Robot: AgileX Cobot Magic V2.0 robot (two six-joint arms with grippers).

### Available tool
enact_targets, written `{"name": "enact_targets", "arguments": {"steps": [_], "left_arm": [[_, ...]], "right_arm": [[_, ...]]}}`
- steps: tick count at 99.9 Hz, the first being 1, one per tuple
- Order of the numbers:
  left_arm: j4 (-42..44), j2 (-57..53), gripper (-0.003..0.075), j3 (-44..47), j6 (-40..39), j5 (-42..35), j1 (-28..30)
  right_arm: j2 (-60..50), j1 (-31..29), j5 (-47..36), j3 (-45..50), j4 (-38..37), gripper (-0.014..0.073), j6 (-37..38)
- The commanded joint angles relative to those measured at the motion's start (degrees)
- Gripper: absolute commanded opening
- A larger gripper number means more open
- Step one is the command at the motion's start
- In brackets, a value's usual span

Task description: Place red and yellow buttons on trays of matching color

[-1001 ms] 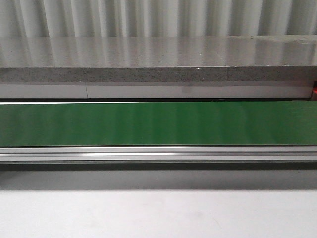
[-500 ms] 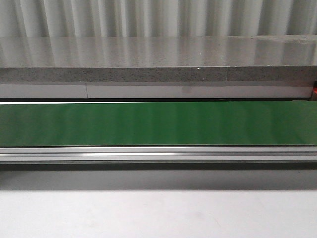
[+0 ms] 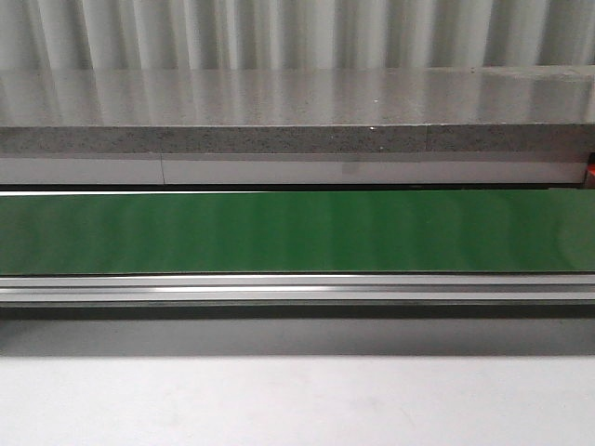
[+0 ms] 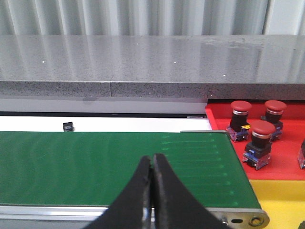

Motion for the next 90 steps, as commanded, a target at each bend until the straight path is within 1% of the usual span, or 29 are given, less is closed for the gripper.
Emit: {"name": "enact_targets", "arguments": {"steps": [1,13,90], "left_arm": [[-0.85,-0.06,-0.0020,-1.63,-0.21,-4.26,-0.56],[-0.85,0.05,-0.0020,-1.63,-0.21,-4.26,-0.56],[-0.85,0.15,-0.0020,-1.63,-0.21,-4.26,-0.56]], "right_arm": [[-2.36,-0.02,-5.50,0.50,-0.73,-0.0066,0.10],[-2.16,-0.02,-8.02,2.37,-0.68,-0.0066,0.50],[-2.16,-0.02,-7.97,2.37,-0.68,-0.0066,0.49]]}}
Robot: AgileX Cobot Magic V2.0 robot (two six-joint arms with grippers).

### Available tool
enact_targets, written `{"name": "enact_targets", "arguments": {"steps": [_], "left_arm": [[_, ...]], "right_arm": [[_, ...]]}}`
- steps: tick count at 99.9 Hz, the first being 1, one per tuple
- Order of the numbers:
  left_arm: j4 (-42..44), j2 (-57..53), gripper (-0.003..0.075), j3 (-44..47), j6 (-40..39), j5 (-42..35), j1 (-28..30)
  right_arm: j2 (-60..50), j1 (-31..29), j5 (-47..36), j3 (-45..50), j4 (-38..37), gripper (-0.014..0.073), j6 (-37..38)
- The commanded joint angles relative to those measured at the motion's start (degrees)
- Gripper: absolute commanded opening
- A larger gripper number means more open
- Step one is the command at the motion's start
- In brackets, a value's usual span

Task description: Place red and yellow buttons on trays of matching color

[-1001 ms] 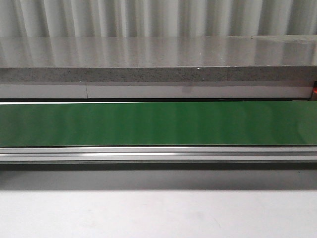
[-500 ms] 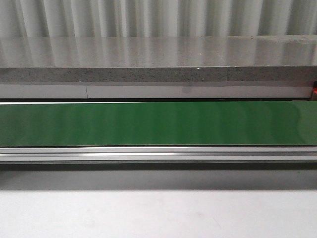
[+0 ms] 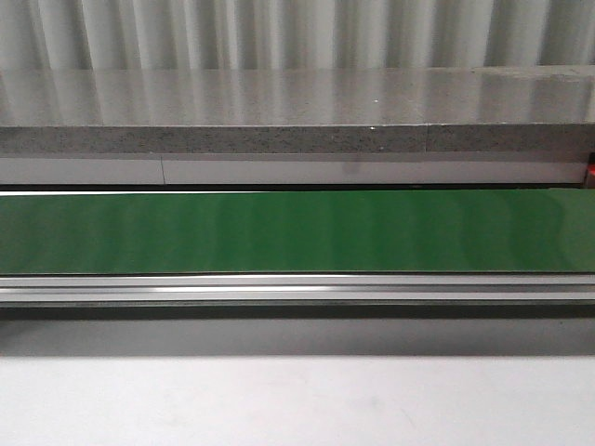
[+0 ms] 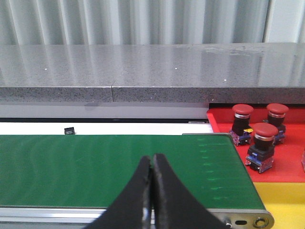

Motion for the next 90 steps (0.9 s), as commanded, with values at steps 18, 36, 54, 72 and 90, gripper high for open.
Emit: {"name": "enact_targets", "arguments": {"steps": [18,36,54,72,90], "left_arm": [[-0.85,0.15,-0.0020,-1.63,-0.21,-4.26,-0.56],[-0.85,0.15,-0.0020,-1.63,-0.21,-4.26,-0.56],[-0.28,0.15,-0.0020,-1.63,-0.21,-4.41,-0.56],[7.33,-0.60,-0.0020,-0.27,-6.30,-7.44,-0.56],[12.09,-5.44,-0.0020,6.62,-13.34,-16.12,-1.12]], "right_arm": [[-0.86,-0.02,-4.87,0.14,-0.68,-0.0066,0.06],[-0.86,-0.02,-4.87,0.14,-0.68,-0.0066,0.06],[-0.86,-0.02,-4.87,0.14,-0.68,-0.0066,0.06],[-0.86,-0.02,-4.87,0.14,-0.68,-0.0066,0.06],[-0.86,-0.02,-4.87,0.14,-0.68,-0.0066,0.06]]}}
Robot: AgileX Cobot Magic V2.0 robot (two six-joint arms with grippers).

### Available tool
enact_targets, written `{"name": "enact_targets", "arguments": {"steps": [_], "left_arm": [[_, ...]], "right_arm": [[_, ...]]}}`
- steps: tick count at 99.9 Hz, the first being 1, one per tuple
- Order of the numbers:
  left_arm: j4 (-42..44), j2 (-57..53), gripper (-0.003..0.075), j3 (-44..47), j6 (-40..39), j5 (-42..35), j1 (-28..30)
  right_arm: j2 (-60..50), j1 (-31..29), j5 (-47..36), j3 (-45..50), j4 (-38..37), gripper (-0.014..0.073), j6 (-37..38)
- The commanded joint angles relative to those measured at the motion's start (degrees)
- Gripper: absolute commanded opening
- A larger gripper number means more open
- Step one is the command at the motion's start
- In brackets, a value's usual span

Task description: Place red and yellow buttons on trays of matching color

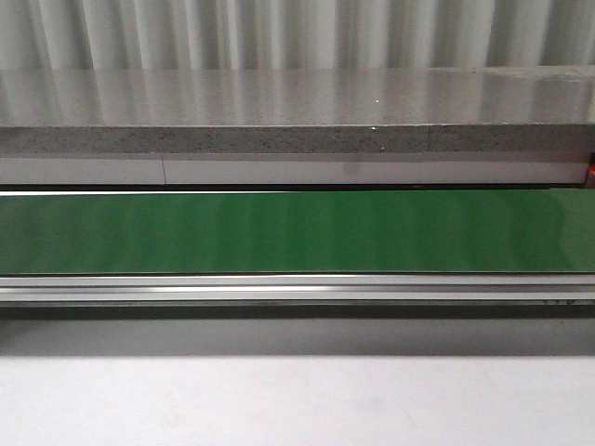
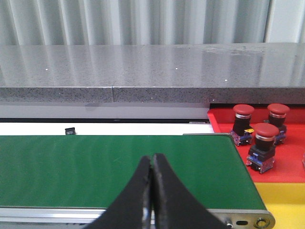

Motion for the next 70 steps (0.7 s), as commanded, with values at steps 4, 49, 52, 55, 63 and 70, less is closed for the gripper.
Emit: {"name": "enact_targets", "arguments": {"steps": [4,49,52,55,63,70], "left_arm": [[1.56,-3.65,-0.0020,3.74,-2.59,-10.55,-1.48],[4.01,-24.63,-0.0020,23.25,-2.59,-16.12,-2.43],[4.01,-26.16,-0.0020,24.20,-2.59,-16.26,-2.43],[4.01,-27.28,-0.0020,24.92,-2.59,-16.50,-2.43],[4.01,-30.07,-0.0020,26.67,-2.59,-16.77,-2.43],[3.88,-29.77,-0.0020,28.03,-2.59,-19.09,-2.43]], "right_arm": [[-0.86,-0.02,-4.87,0.14,-0.68,-0.0066,0.01],[-0.86,-0.02,-4.87,0.14,-0.68,-0.0066,0.01],[-0.86,-0.02,-4.87,0.14,-0.68,-0.0066,0.01],[-0.86,-0.02,-4.87,0.14,-0.68,-0.0066,0.01],[-0.86,-0.02,-4.87,0.14,-0.68,-0.0066,0.01],[-0.80,-0.02,-4.87,0.14,-0.68,-0.0066,0.01]]}}
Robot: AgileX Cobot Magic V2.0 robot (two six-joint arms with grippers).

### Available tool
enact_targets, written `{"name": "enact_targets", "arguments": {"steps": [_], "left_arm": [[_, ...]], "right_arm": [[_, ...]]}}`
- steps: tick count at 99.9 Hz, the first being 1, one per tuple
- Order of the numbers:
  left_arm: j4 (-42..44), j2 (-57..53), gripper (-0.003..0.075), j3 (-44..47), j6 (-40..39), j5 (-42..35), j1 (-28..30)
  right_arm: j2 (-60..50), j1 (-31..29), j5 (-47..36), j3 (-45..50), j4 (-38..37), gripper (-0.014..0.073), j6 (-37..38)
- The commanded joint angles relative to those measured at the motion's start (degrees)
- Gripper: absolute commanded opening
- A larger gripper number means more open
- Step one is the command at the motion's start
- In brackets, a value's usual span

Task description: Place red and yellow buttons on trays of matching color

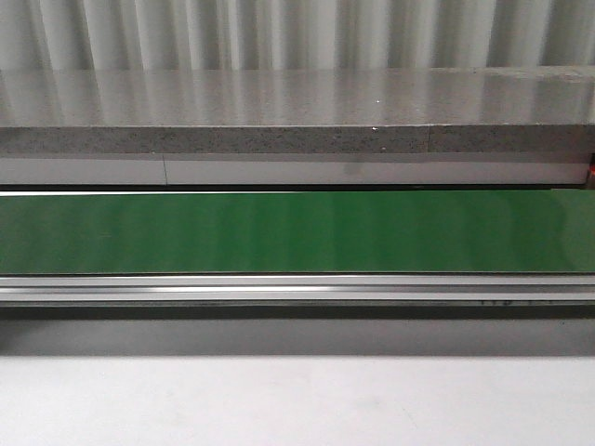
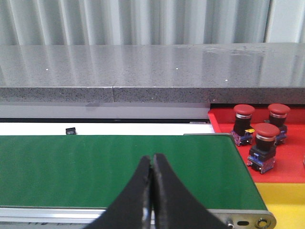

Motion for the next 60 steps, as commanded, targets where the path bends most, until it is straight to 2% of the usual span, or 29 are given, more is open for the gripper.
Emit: {"name": "enact_targets", "arguments": {"steps": [1,60], "left_arm": [[-0.02,-1.42,-0.0020,2.11,-0.73,-7.33,-0.44],[-0.02,-1.54,-0.0020,2.62,-0.73,-9.01,-0.44]], "right_arm": [[-0.80,-0.02,-4.83,0.14,-0.68,-0.0066,0.01],[-0.80,-0.02,-4.83,0.14,-0.68,-0.0066,0.01]]}}
